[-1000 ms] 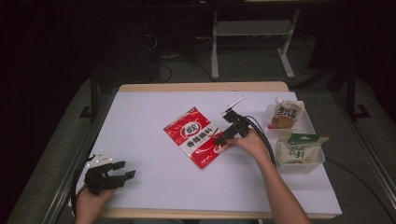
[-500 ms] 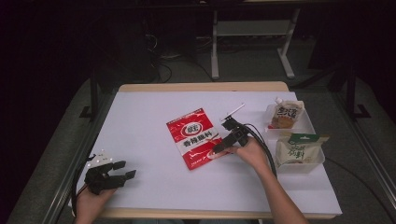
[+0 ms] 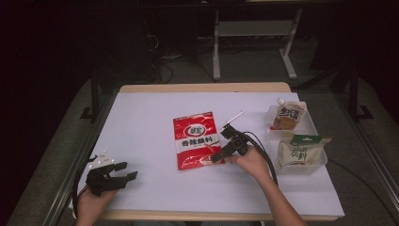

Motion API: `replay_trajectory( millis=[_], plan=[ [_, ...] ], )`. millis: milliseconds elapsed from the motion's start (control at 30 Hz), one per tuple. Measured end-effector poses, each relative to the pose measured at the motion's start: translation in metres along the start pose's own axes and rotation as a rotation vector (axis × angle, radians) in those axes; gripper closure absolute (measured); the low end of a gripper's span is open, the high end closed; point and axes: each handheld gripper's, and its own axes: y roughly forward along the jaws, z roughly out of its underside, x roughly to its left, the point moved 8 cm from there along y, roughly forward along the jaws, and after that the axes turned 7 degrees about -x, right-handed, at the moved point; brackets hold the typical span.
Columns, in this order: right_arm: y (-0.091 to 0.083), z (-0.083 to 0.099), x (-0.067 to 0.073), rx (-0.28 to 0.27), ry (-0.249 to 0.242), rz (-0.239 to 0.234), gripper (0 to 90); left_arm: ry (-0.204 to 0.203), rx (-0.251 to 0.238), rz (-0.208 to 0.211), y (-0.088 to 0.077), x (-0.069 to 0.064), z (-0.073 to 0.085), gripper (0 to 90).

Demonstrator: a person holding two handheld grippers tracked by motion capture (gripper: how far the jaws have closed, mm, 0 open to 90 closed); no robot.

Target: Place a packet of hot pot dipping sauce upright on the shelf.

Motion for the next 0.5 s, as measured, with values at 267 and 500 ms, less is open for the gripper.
replay_trajectory(
  millis=[267,500],
  plan=[
    [0.002,0.003,0.010,0.028,-0.013,-0.015,33.3,0.000,-0.001,0.001,-0.001,0.000,0.000,38.5],
    [-0.008,-0.015,-0.009,-0.039,0.022,0.031,30.4,-0.006,-0.001,0.002,0.001,0.000,0.000,38.5]
  ],
)
